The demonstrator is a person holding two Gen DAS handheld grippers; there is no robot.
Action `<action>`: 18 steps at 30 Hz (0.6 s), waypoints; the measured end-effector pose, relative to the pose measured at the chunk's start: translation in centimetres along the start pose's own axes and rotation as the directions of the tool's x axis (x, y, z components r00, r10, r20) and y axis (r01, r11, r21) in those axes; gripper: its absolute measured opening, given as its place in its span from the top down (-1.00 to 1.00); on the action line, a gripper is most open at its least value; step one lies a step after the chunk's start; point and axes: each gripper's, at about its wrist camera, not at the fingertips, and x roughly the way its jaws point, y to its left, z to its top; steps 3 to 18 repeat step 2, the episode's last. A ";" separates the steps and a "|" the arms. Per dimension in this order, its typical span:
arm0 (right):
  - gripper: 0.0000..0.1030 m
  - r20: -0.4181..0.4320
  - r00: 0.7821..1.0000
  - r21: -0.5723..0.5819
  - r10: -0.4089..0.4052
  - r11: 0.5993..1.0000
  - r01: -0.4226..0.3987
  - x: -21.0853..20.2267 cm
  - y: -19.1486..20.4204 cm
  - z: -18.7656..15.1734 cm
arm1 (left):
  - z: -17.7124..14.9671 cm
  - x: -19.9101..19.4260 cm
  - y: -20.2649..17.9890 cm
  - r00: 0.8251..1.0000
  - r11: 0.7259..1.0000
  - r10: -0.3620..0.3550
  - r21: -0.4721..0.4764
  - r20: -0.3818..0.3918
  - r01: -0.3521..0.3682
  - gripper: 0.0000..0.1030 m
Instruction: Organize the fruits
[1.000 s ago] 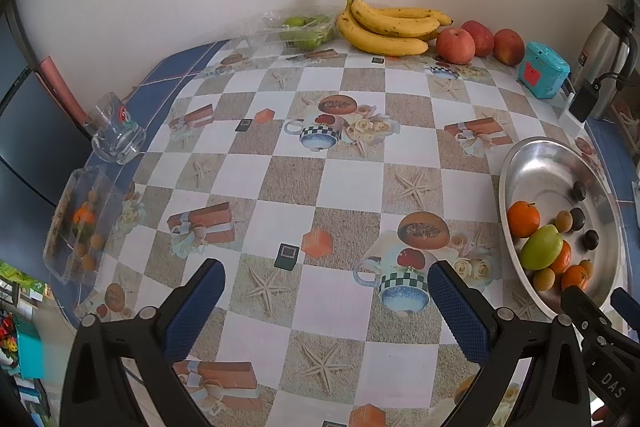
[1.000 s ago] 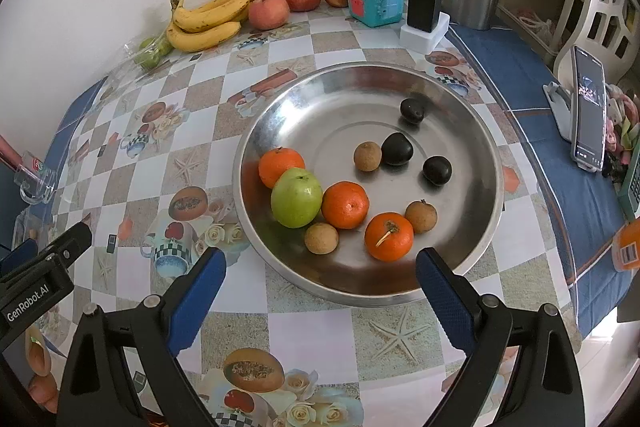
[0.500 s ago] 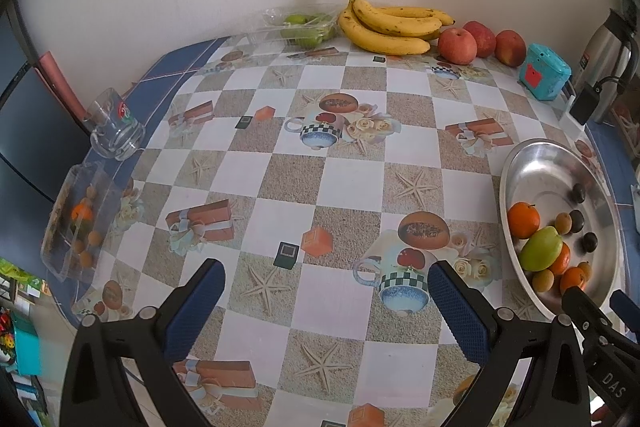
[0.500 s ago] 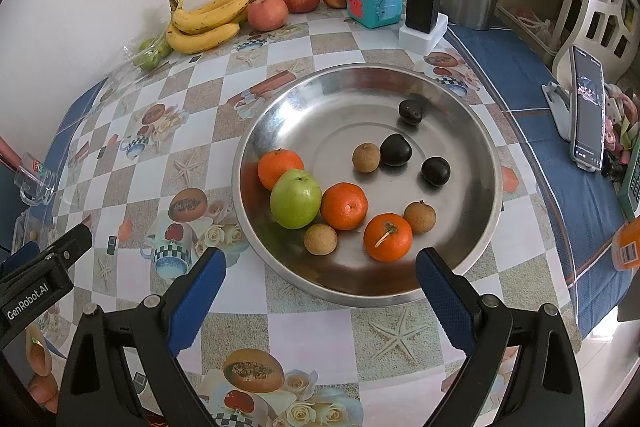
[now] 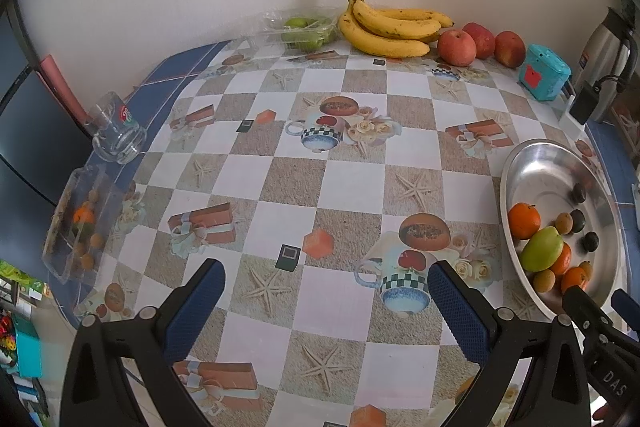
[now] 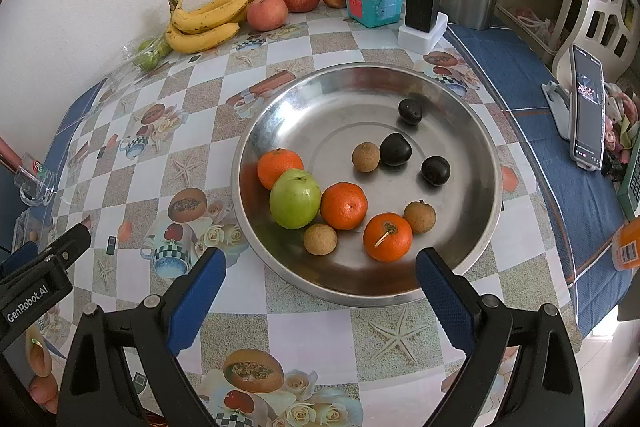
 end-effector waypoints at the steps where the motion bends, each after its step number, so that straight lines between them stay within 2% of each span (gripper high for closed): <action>1: -0.86 0.000 1.000 0.000 0.000 1.000 0.000 0.0 0.0 0.0 | 0.0 0.0 0.1 1.000 1.000 -0.002 -0.001 -0.003 0.002 -0.99; 18: -0.86 0.000 1.000 0.000 0.000 1.000 0.000 0.0 0.0 0.0 | 0.0 0.0 0.1 1.000 1.000 -0.001 -0.003 -0.007 0.001 -0.99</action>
